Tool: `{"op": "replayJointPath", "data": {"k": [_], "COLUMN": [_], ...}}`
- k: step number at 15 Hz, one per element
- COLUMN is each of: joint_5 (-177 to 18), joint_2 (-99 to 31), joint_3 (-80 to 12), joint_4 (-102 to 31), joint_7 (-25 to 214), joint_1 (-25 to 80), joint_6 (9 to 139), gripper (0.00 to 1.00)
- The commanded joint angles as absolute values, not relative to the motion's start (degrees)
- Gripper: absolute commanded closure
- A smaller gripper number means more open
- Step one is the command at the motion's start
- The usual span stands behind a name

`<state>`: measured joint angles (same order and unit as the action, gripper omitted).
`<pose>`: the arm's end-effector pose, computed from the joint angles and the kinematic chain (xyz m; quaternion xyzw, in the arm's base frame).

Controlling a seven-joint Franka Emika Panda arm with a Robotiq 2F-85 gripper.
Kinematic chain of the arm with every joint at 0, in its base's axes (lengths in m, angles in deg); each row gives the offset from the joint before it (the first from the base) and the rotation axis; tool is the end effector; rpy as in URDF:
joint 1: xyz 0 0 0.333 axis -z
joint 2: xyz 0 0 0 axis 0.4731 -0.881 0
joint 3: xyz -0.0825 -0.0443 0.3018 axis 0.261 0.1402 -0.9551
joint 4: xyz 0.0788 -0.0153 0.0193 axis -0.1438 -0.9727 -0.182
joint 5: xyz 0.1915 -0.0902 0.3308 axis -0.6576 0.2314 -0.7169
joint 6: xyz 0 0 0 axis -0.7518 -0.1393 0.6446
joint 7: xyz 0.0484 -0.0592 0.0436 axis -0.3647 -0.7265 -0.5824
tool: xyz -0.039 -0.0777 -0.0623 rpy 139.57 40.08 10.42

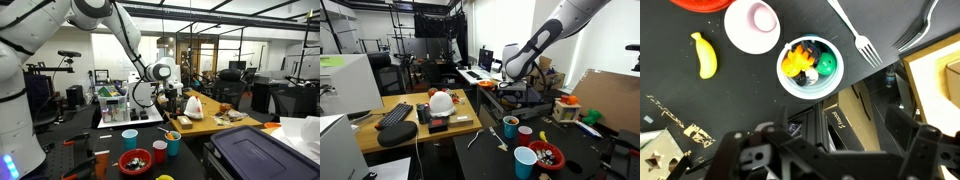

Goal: Take the orange object out of the blue cup and place it inside the red bowl

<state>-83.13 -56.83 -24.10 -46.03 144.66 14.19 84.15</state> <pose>0.6588 0.0141 0.1771 0.8979 -0.4330 0.0600 0.0517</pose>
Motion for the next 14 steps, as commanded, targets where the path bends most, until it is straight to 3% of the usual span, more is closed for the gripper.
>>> {"op": "replayJointPath", "data": {"k": [1, 14], "joint_5": [-82.37, -86.74], "joint_2": [-57.14, -64.58], "joint_3": [-25.34, -26.91], "joint_4": [-45.37, -38.72], "joint_7": [145.68, 146.49], "joint_1": [15.5, 20.29], "joint_6": [83.56, 81.6], "gripper": [0.0, 0.0]}}
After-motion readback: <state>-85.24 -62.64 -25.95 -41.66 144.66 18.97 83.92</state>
